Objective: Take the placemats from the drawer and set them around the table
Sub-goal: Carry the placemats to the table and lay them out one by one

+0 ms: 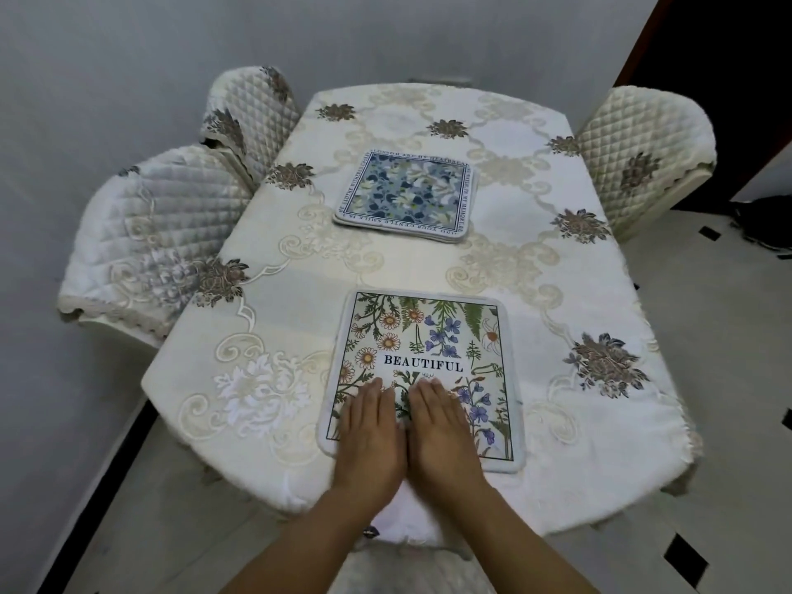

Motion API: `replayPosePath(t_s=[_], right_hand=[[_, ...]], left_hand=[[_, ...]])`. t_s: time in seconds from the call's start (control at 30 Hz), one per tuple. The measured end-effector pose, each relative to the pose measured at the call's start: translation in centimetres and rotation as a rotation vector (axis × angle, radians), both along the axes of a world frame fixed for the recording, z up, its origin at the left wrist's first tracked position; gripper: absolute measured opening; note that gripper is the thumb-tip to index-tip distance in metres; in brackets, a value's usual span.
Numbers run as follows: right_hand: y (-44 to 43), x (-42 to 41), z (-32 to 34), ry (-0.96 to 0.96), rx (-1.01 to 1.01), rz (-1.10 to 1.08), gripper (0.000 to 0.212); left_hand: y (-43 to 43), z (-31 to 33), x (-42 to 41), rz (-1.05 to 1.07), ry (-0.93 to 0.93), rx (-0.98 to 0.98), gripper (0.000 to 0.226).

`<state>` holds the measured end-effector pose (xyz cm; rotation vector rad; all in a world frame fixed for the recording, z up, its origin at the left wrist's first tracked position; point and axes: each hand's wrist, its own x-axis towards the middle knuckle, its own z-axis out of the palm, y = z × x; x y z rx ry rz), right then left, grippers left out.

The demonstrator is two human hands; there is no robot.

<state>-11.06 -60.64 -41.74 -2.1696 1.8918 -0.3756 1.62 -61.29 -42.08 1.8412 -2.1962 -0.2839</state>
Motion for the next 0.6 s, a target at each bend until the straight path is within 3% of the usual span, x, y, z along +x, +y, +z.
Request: replayPosePath(t_s=[0.17, 0.4, 0.6], right_hand=[[0.7, -3.2, -1.0, 0.111, 0.008, 0.013, 0.060], [2.4, -9.9, -1.1, 0.073, 0.125, -0.158, 0.062], [1.9, -9.3, -0.3, 0.096, 0.158, -0.180, 0.066]], left_hand=[[0.4, -0.9, 1.9, -0.062, -0.070, 0.002, 0.060], [0.1, -1.3, 4.8, 0.012, -0.051, 0.064, 0.060], [-1.1, -1.0, 4.8, -0.020, -0.069, 0.109, 0.072]])
